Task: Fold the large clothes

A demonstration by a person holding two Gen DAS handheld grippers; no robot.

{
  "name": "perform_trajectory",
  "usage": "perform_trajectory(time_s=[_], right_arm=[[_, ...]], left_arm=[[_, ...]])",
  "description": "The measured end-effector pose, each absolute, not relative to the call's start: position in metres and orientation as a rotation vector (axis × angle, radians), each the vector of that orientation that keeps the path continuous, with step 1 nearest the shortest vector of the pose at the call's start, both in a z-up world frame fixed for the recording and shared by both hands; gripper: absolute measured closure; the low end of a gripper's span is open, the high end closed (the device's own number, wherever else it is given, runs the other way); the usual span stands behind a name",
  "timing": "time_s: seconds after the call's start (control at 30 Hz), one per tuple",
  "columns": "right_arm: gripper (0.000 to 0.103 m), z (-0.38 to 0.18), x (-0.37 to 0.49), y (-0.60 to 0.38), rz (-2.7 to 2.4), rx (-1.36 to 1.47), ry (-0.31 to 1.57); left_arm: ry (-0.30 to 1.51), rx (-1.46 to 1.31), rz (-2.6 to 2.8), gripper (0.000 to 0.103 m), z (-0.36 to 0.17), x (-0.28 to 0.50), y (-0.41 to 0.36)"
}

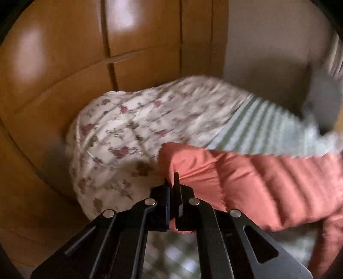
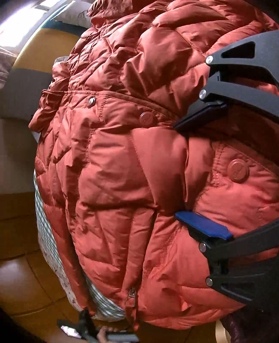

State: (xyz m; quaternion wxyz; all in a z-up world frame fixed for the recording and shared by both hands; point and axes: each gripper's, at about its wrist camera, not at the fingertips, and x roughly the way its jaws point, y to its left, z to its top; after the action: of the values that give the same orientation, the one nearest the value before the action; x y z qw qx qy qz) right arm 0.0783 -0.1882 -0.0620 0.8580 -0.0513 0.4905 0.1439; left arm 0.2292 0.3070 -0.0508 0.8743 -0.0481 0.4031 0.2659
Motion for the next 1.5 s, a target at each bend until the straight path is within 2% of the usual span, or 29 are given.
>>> perform_trajectory(time_s=[0.07,0.17,0.27,0.33,0.37,0.4,0.43,0.6,0.7,0.73,0.83,0.97,1.17,1.2,1.23,1.3,1.33,1.5], right_arm=[[0.026,-0.063,0.081,-0.190,0.299,-0.091,1.035],[0.024,-0.061,0.087,-0.193,0.303,-0.091,1.043],[0.024,-0.049,0.092,-0.206,0.338,-0.023,1.051],[0.024,-0.034,0.090,-0.221,0.334,0.048,1.030],[0.024,-0.027,0.089,-0.235,0.327,0.100,1.008],[0.024,-0.017,0.089,-0.258,0.306,0.180,0.982],[0.024,-0.009,0.088,-0.285,0.268,0.263,0.955],[0.025,0.005,0.062,-0.431,-0.013,0.618,0.775],[0.036,-0.023,0.042,-0.528,-0.243,0.856,0.705],[0.037,-0.032,0.039,-0.547,-0.284,0.904,0.693],[0.043,-0.068,0.033,-0.617,-0.449,1.050,0.663],[0.046,-0.106,0.047,-0.677,-0.548,1.235,0.605],[0.046,-0.121,0.089,-0.712,-0.589,1.306,0.553],[0.051,-0.120,0.097,-0.717,-0.589,1.298,0.560],[0.067,-0.119,0.099,-0.722,-0.590,1.286,0.568],[0.090,-0.116,0.112,-0.727,-0.582,1.248,0.620],[0.097,-0.113,0.114,-0.727,-0.586,1.227,0.628],[0.100,-0.063,0.086,-0.728,-0.695,0.980,0.585]], left_arm=[[0.918,-0.059,0.595,0.101,-0.075,0.235,0.309],[0.923,-0.028,0.642,0.101,-0.085,0.241,0.304],[0.924,-0.068,0.677,0.091,-0.072,0.242,0.308],[0.895,-0.138,0.668,0.065,-0.053,0.238,0.309],[0.855,-0.167,0.660,0.035,-0.041,0.237,0.308],[0.801,-0.186,0.650,0.025,-0.029,0.232,0.303],[0.724,-0.211,0.610,0.025,-0.011,0.223,0.293],[0.629,-0.242,0.359,0.025,0.027,0.217,0.229],[0.641,-0.269,0.149,0.025,0.029,0.215,0.172],[0.646,-0.264,0.081,0.025,0.028,0.214,0.151],[0.690,-0.231,-0.099,0.025,0.013,0.211,0.080],[0.778,-0.148,-0.308,0.025,-0.025,0.206,-0.013],[0.926,-0.068,-0.412,0.025,-0.073,0.197,-0.084],[0.936,-0.046,-0.402,0.025,-0.078,0.196,-0.087],[0.950,-0.032,-0.393,0.025,-0.084,0.197,-0.089],[0.969,-0.026,-0.380,0.025,-0.091,0.198,-0.090],[0.978,-0.033,-0.374,0.025,-0.093,0.200,-0.088],[0.994,-0.078,-0.355,0.025,-0.100,0.206,-0.084]])
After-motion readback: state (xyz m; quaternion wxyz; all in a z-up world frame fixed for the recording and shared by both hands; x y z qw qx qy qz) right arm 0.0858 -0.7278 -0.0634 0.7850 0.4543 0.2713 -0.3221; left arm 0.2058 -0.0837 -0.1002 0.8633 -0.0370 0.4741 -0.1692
